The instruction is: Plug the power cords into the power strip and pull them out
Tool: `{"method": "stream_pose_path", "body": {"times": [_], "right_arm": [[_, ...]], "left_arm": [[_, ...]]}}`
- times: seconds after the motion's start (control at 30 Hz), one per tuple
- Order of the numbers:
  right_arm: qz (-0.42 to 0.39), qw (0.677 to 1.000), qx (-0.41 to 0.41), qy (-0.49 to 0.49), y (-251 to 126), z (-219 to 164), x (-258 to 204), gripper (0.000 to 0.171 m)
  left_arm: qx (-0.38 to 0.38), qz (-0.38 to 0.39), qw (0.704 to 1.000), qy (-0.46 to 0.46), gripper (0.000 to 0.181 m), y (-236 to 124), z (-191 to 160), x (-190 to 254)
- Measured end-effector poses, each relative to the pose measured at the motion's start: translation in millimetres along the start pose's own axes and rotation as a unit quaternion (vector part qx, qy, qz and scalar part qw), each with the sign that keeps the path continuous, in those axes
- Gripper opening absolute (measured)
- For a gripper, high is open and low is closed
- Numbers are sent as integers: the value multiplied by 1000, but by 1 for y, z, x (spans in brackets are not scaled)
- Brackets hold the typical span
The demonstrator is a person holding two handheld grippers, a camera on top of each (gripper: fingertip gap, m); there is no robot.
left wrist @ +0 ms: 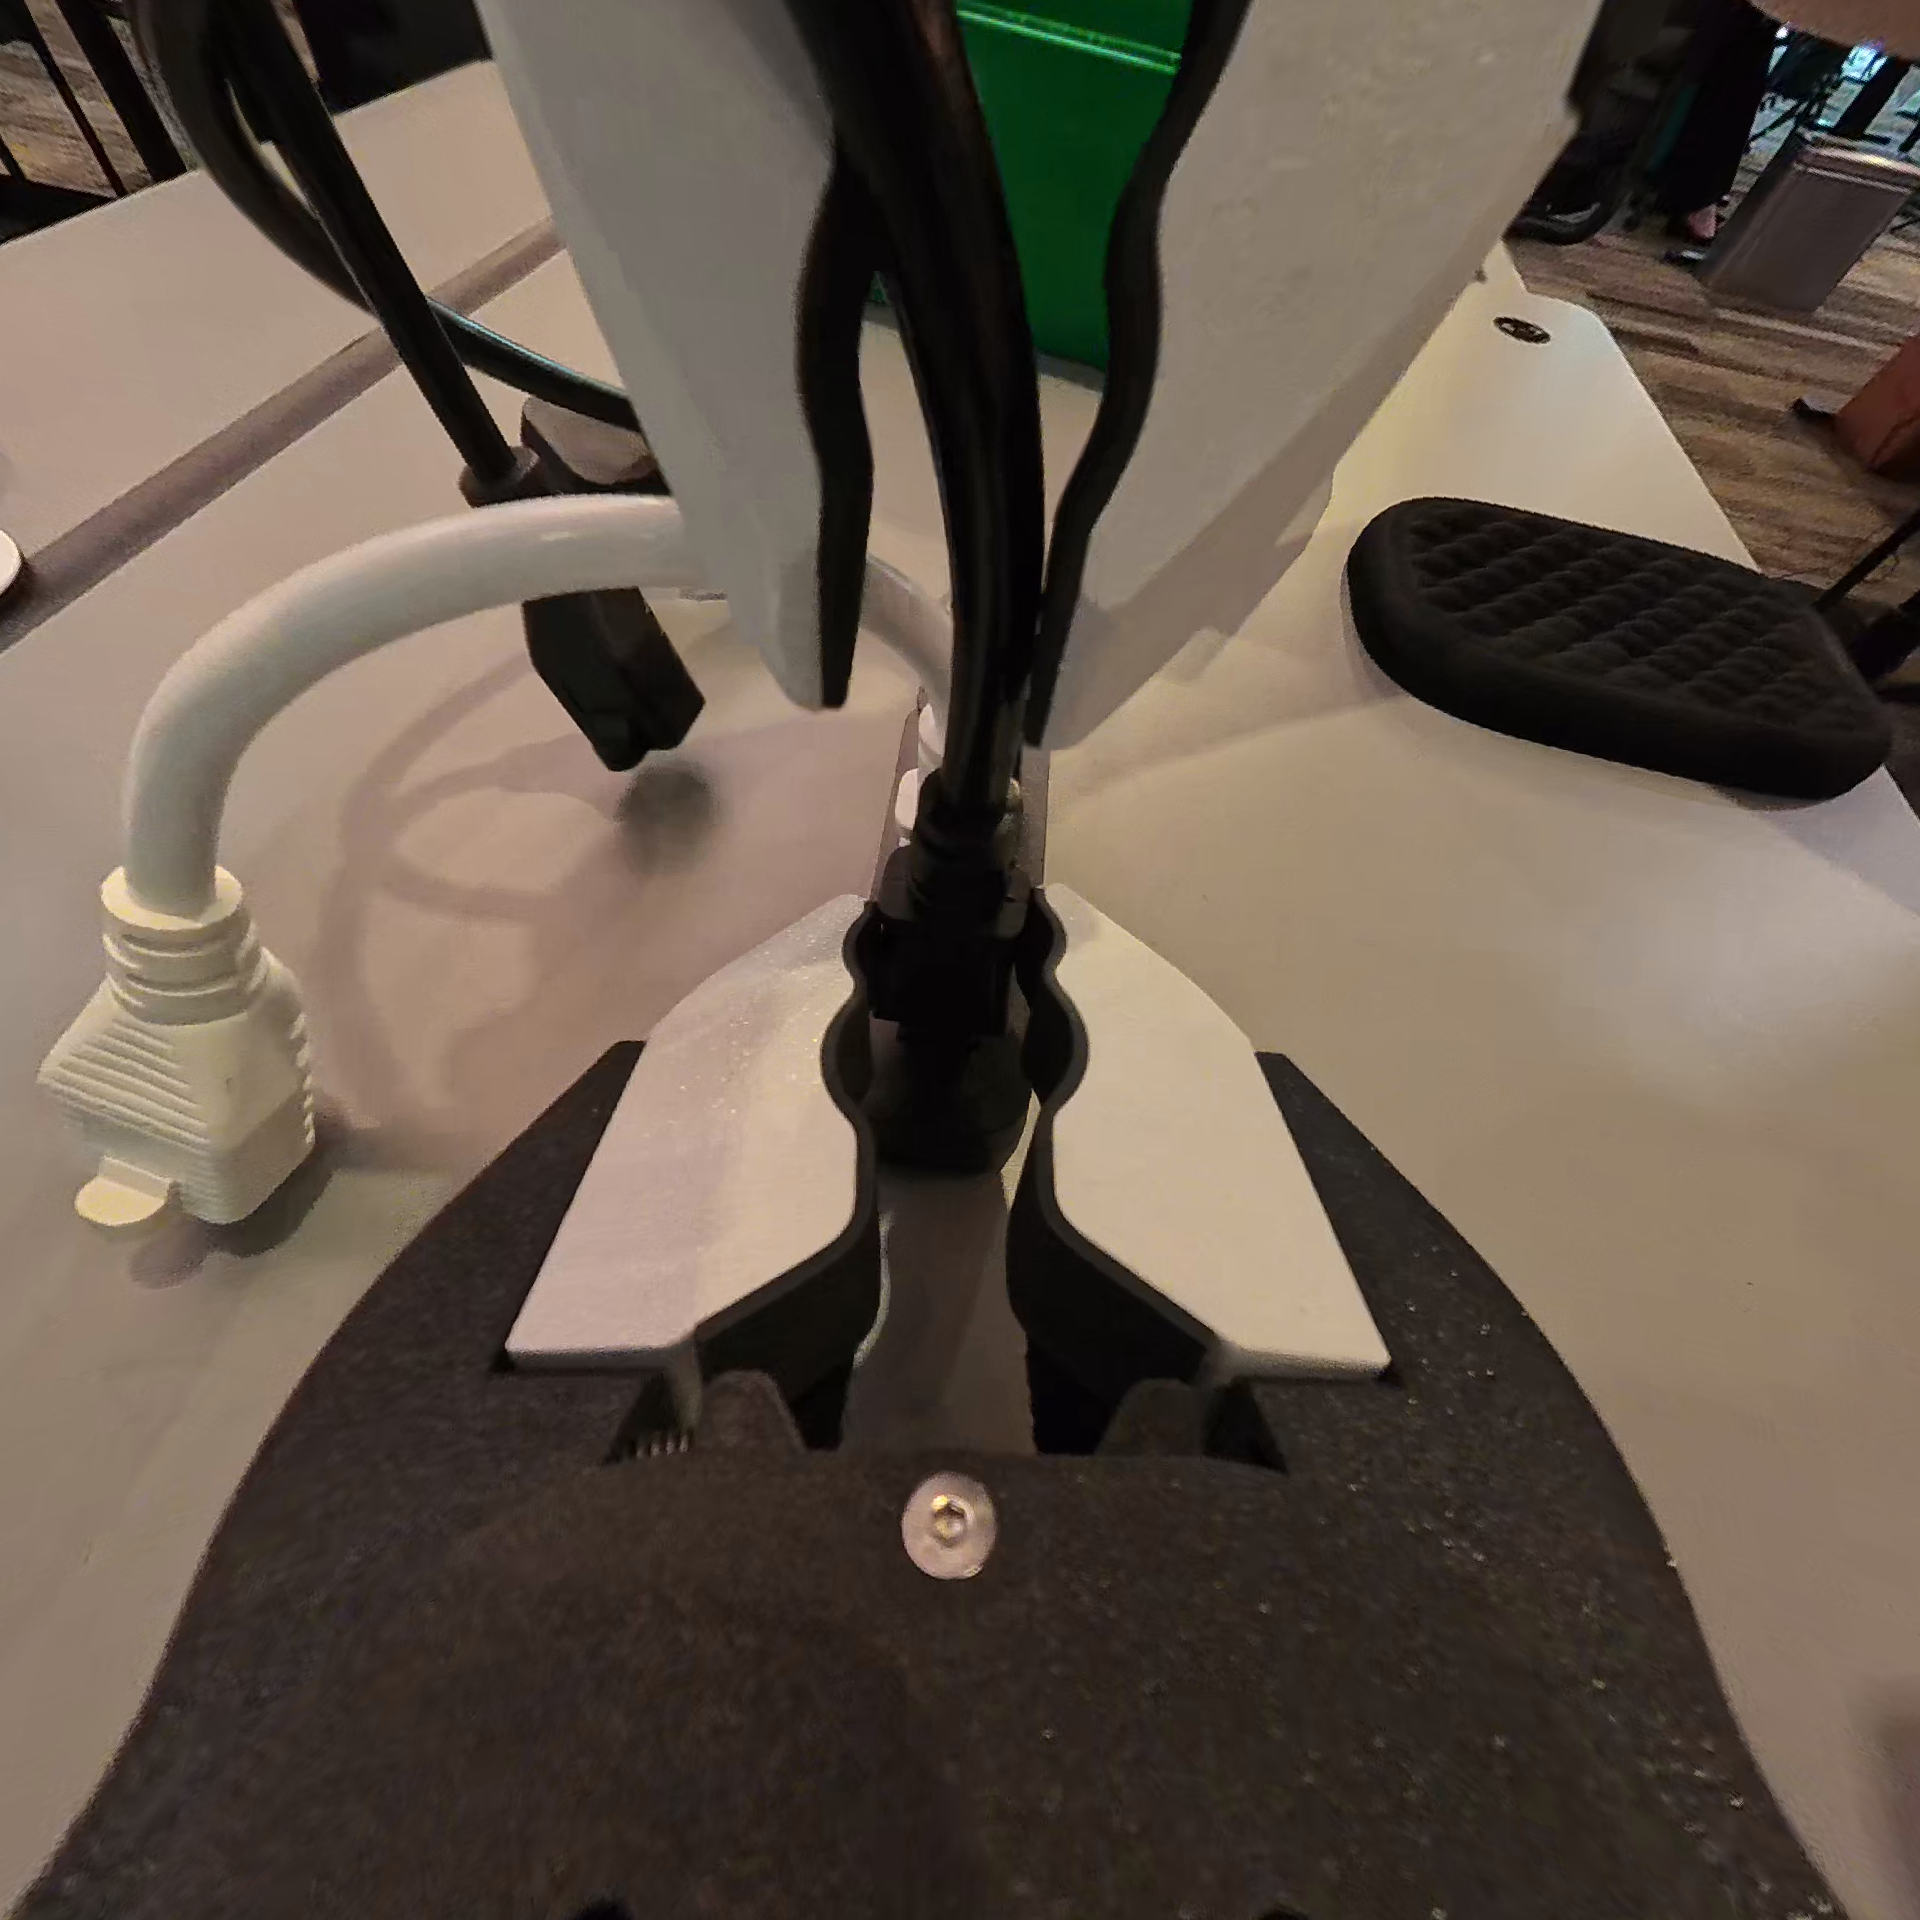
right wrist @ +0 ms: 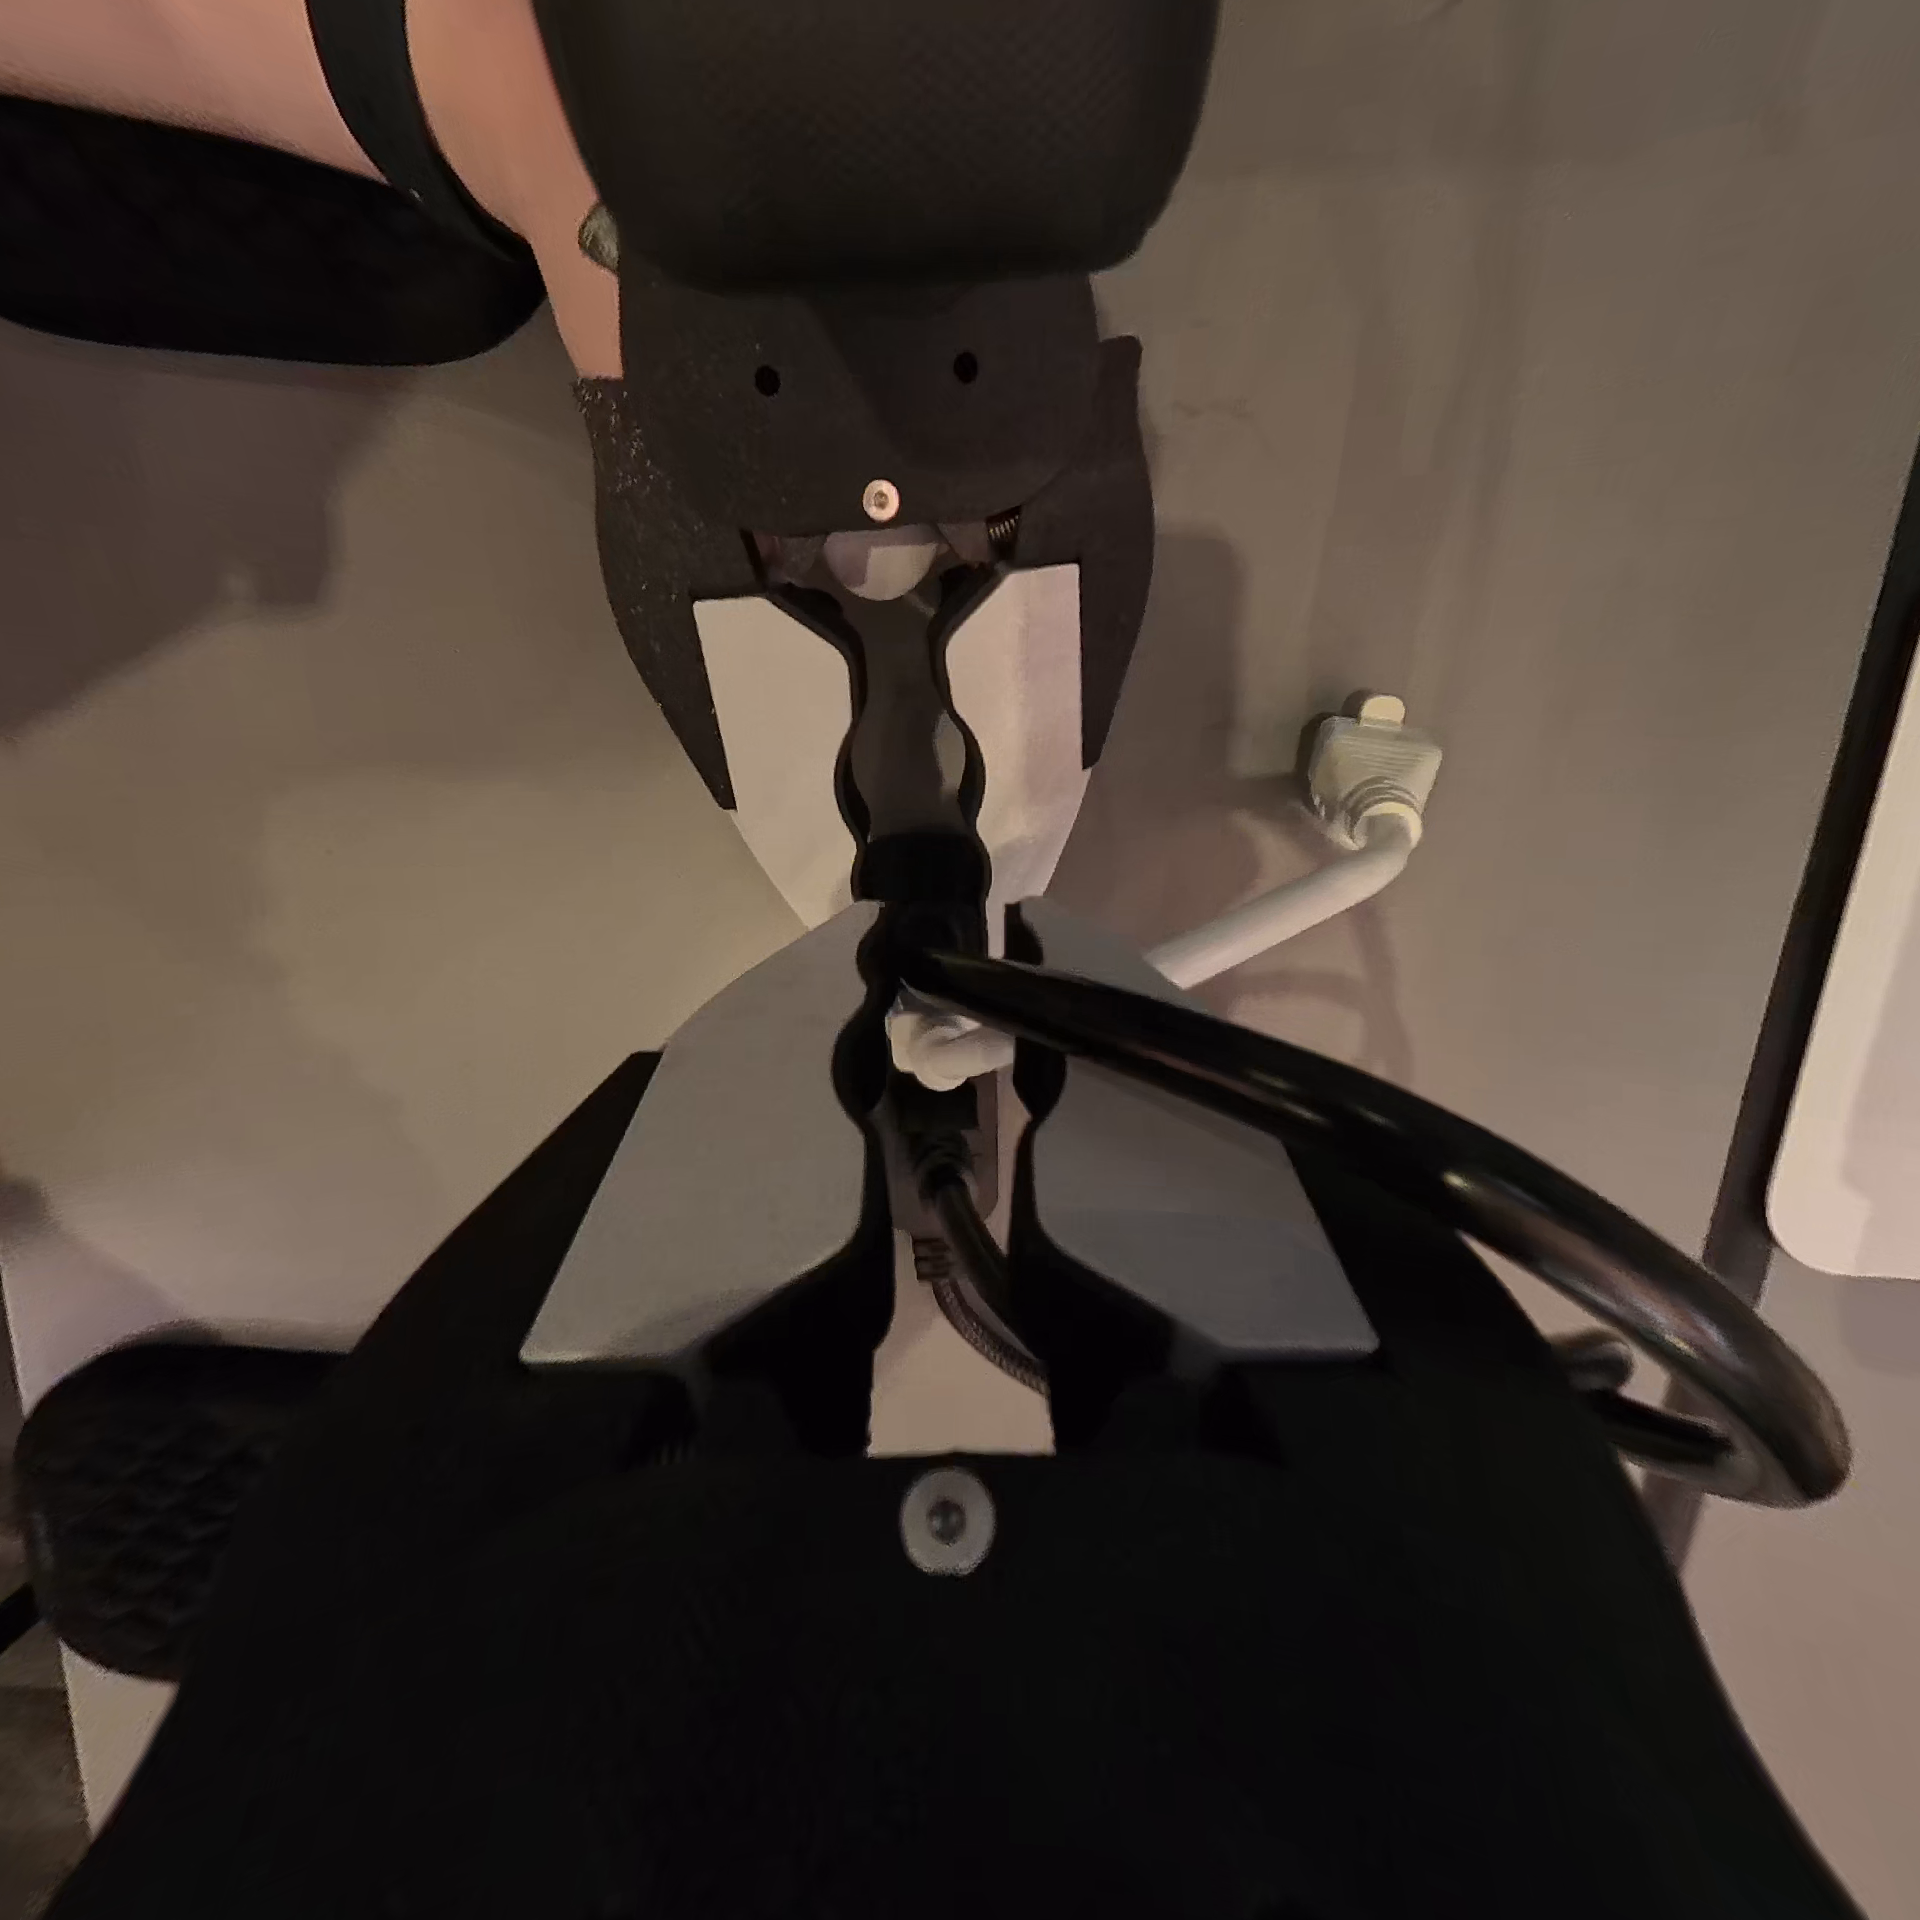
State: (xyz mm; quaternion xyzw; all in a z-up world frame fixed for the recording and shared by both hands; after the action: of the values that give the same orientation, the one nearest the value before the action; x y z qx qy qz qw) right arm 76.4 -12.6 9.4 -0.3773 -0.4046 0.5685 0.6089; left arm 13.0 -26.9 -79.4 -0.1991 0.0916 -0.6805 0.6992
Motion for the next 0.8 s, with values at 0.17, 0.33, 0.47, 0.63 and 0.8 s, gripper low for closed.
{"method": "stream_pose_path", "body": {"times": [0.17, 0.33, 0.47, 0.63, 0.8], "right_arm": [[4, 999, -21, -30, -11, 4, -2, 17], [36, 999, -32, -24, -7, 8, -5, 13], [28, 996, -82, -18, 14, 5, -9, 11], [25, 994, -104, -36, 15, 6, -11, 11], [21, 991, -125, -49, 16, 8, -12, 11]], "left_arm": [[-4, 1, 1000, 11, 26, 0, -1, 1], [-13, 3, 1000, 26, 26, 0, -3, 4], [-13, 5, 1000, 25, 26, 0, -3, 4], [-13, 10, 999, 31, 26, 1, -3, 5], [-14, 15, 999, 32, 25, 1, -3, 6]]}}
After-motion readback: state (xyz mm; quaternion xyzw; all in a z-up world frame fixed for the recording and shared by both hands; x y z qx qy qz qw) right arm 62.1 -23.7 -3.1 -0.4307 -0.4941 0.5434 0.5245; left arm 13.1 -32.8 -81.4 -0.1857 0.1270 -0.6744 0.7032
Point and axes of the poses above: each gripper's, where its closed fingertips meet, y out along the fingers, z out of its top, x = y × z across the jaws, the point moved 7 cm from there along -y, back along the fingers, and after that the axes turned 4 degrees about -z, right-handed, at the moved point
